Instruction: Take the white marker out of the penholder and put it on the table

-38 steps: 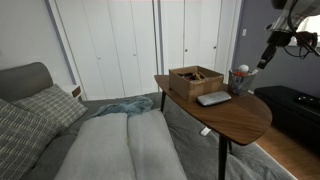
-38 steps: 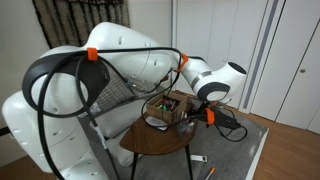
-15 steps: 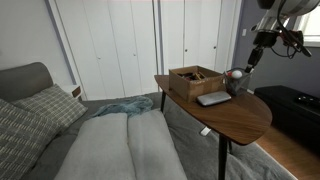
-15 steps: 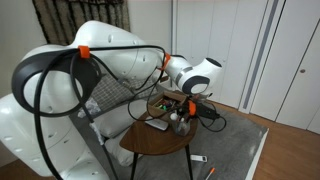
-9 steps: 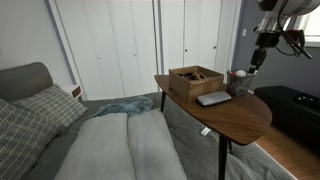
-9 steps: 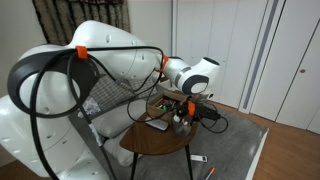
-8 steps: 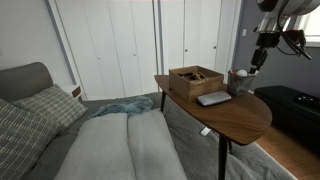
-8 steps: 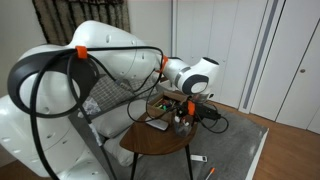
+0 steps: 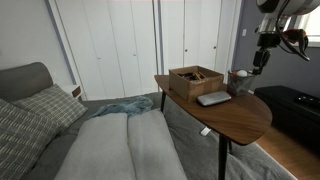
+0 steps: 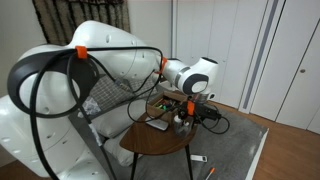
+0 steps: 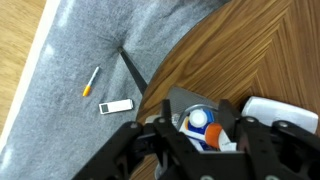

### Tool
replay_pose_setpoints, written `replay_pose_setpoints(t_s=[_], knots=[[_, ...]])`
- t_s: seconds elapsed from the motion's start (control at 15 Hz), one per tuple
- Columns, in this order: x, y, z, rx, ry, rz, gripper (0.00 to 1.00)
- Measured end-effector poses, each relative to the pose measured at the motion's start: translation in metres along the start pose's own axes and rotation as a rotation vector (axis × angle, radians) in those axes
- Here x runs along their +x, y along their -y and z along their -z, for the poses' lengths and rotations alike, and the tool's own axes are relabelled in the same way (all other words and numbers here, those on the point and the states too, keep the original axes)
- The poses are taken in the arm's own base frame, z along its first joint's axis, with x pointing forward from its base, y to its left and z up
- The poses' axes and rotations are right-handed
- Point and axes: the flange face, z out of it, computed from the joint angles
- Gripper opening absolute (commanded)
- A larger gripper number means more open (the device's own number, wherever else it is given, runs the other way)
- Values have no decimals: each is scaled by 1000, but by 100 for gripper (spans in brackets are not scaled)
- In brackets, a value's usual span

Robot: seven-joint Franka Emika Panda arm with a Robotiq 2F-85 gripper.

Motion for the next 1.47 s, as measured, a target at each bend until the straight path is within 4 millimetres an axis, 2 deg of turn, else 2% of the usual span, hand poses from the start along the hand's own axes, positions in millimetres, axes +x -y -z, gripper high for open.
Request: replay_pose_setpoints(t_s=[0.33, 0.4, 0.47, 0.53, 0.67, 1.07, 1.13, 1.2, 1.4, 1.47], knots=[[-1, 2, 7, -7, -12, 1, 50], [-2, 2, 9, -9, -16, 1, 49], [-3, 2, 11, -11, -20, 1, 42], [-4, 2, 13, -13, -24, -1, 42], [-6, 1, 15, -15, -30, -4, 33], [-8, -1, 15, -13, -29, -9, 29], [-8, -1, 14, -12, -28, -9, 25], [-8, -2, 14, -11, -27, -9, 8], [-8, -2, 13, -11, -26, -7, 1], [-8, -2, 13, -10, -25, -6, 4]])
